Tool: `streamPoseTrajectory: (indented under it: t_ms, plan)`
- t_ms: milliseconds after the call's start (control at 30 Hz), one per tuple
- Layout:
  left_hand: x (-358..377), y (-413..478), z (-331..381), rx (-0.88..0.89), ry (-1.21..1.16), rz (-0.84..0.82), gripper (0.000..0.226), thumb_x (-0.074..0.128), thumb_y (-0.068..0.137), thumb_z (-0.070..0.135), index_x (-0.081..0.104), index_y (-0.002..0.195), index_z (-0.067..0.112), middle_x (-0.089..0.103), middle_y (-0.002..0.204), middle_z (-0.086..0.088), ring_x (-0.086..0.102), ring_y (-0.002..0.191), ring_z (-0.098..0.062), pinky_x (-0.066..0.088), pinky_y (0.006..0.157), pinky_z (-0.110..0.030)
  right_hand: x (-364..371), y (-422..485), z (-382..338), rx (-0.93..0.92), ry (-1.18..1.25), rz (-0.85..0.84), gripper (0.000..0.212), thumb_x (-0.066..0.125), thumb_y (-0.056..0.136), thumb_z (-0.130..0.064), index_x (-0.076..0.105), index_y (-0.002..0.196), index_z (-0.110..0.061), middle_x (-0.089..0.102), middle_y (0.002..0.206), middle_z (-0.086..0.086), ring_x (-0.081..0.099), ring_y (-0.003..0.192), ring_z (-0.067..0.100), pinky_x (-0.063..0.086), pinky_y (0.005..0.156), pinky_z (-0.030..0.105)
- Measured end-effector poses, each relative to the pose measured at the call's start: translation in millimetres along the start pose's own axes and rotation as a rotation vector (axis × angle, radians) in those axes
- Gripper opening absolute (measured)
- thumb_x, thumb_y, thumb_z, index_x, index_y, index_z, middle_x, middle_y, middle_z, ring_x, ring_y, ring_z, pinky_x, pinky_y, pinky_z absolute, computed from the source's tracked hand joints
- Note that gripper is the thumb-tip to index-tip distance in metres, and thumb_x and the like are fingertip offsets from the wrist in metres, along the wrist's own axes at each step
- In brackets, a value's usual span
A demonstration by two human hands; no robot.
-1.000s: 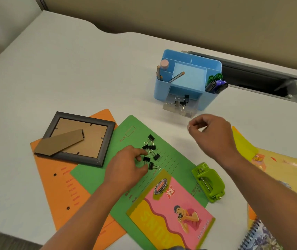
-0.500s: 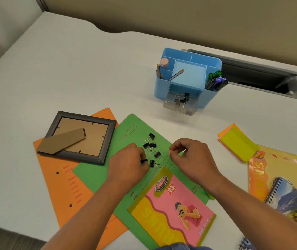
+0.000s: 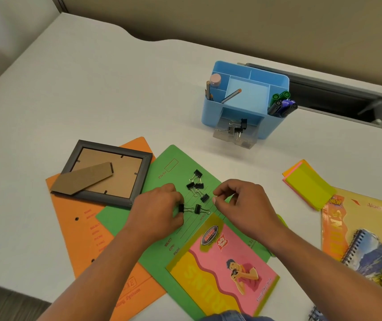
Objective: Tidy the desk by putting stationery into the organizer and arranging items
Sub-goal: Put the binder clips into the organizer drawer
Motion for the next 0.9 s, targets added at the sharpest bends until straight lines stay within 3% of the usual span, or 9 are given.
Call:
streamPoseTrajectory:
  t_ms: [200, 400, 467, 600, 700, 900]
  plan:
    - [-21.5, -4.0, 13.5, -0.009, -0.234, 0.134, 0.031, 0.059, 0.071, 0.054, 0.069, 0.094, 0.037, 0.053, 0.082, 0.018, 0.053, 0.074, -0.001, 0.049, 0.059, -0.026, 11.5, -0.3, -19.6, -0.124, -0.044, -0.148, 0.022, 0.074, 0.082, -0.028, 0.073, 0.103, -0.033, 0.070, 0.097, -0.020, 0.064, 0.077, -0.002, 0.050, 0.073, 0.020]
    - [-37.3, -0.8, 31.4, 0.033, -0.417, 0.243, 0.029, 0.066, 0.071, 0.047, 0.070, 0.096, 0.034, 0.052, 0.083, 0.019, 0.046, 0.071, 0.013, 0.030, 0.055, -0.017, -5.6, 10.4, -27.7, -0.128, 0.154, -0.190, 0.004, 0.079, 0.078, -0.016, 0.078, 0.081, -0.019, 0.072, 0.072, -0.009, 0.062, 0.065, 0.002, 0.045, 0.060, 0.013]
    - [-42.1, 0.9, 30.2, 0.014, -0.471, 0.280, 0.031, 0.073, 0.074, 0.043, 0.069, 0.102, 0.030, 0.055, 0.088, 0.018, 0.046, 0.072, 0.014, 0.031, 0.057, -0.015, -22.0, 17.2, -29.7, -0.130, 0.135, -0.123, 0.007, 0.079, 0.078, -0.013, 0.077, 0.077, -0.020, 0.071, 0.070, -0.010, 0.061, 0.063, 0.001, 0.044, 0.058, 0.012]
    - [-42.1, 5.0, 17.7, -0.075, -0.486, 0.305, 0.031, 0.074, 0.077, 0.041, 0.066, 0.105, 0.032, 0.056, 0.090, 0.019, 0.047, 0.071, 0.008, 0.038, 0.059, -0.019, -81.5, 42.6, -28.3, -0.112, 0.052, 0.184, 0.017, 0.078, 0.078, -0.013, 0.071, 0.075, -0.028, 0.069, 0.072, -0.014, 0.058, 0.059, -0.001, 0.045, 0.056, 0.009]
    - [-35.0, 7.0, 11.0, -0.122, -0.458, 0.274, 0.030, 0.073, 0.078, 0.041, 0.065, 0.106, 0.034, 0.055, 0.089, 0.021, 0.047, 0.070, 0.007, 0.037, 0.058, -0.017, -117.4, 63.6, -26.2, -0.103, -0.068, 0.332, 0.013, 0.075, 0.079, -0.017, 0.070, 0.077, -0.028, 0.067, 0.074, -0.014, 0.057, 0.060, 0.001, 0.048, 0.060, 0.016]
    - [-18.9, 10.2, 1.6, -0.196, -0.435, 0.219, 0.030, 0.072, 0.080, 0.038, 0.064, 0.108, 0.034, 0.055, 0.090, 0.020, 0.047, 0.071, 0.006, 0.040, 0.060, -0.019, -129.8, 105.9, -4.3, 0.010, -0.262, 0.324, 0.008, 0.072, 0.083, -0.023, 0.066, 0.083, -0.028, 0.067, 0.083, -0.007, 0.061, 0.080, 0.010, 0.048, 0.070, 0.024]
Point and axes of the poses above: each hand's wrist, its own y-axis towards the middle knuckle, its own x-axis out of the palm, z = x × y, the point moved 9 cm from there along y, towards the middle knuckle
